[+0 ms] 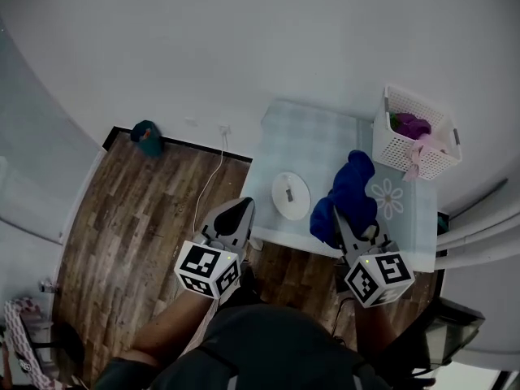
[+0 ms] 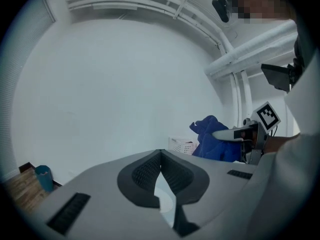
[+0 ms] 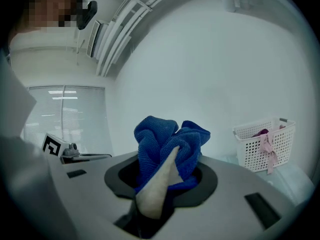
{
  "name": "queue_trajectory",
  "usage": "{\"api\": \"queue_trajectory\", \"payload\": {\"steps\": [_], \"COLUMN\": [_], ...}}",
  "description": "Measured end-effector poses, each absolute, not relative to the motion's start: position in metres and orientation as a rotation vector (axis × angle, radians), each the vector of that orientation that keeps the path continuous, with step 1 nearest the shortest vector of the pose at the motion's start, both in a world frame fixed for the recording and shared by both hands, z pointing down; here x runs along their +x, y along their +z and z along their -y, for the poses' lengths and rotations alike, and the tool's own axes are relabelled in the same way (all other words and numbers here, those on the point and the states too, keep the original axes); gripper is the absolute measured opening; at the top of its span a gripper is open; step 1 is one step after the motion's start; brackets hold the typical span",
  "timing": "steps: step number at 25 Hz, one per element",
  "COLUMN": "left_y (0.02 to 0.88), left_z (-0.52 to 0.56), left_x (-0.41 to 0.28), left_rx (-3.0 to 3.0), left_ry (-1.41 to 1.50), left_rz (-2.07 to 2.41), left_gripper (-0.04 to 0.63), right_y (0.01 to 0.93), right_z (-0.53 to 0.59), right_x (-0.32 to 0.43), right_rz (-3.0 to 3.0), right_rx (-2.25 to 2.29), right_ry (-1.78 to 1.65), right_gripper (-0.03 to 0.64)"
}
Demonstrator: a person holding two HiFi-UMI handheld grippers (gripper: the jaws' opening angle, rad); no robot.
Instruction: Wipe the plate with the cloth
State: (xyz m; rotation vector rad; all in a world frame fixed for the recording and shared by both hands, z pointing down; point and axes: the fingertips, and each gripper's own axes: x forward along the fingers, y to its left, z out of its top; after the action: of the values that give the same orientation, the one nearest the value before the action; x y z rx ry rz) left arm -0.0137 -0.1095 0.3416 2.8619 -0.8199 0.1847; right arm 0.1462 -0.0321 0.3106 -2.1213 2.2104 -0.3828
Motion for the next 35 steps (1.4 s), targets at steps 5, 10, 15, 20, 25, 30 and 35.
{"api": "queue_trajectory", "payload": {"steps": [5, 10, 15, 20, 25, 30, 35], "left_y": [0.363, 0.391, 0.434, 0.484, 0.534, 0.575, 0.607], "left_z": [0.142, 0.168, 0.172, 0.163, 0.140, 0.132, 0.134], "left_x": [-0.005, 0.010, 0.032, 0.056, 0.087, 0.107, 0.116], "left_rx": [2.857, 2.837, 2.816, 2.747, 2.657, 2.561, 2.431], "left_ry": [0.245, 0.285, 0.413, 0.555, 0.676, 0.787, 0.875], "left_rz": [0.740, 0.668, 0.597, 0.595, 0.614, 0.701, 0.834], "left_gripper": [0.008, 0.008, 0.008, 0.008, 0.008, 0.008, 0.008], "right_y": [0.314, 0.333, 0.364, 0.398, 0.438, 0.482, 0.524], "right_z": [0.068, 0.104, 0.133, 0.159, 0.186, 0.209, 0.226], "right_x": [0.142, 0.142, 0.146, 0.159, 0.164, 0.154, 0.134], "right_rz": [-2.185, -2.173, -2.221, -2.356, -2.595, -2.882, -3.190], "right_rx": [-2.194, -2.269, -2.292, -2.227, -2.082, -1.917, -1.688], "right_ry": [-0.369, -0.396, -0.450, -0.518, -0.563, -0.592, -0.545], "right_gripper": [0.149, 0.149, 0.149, 0.149, 0.149, 0.149, 0.149]}}
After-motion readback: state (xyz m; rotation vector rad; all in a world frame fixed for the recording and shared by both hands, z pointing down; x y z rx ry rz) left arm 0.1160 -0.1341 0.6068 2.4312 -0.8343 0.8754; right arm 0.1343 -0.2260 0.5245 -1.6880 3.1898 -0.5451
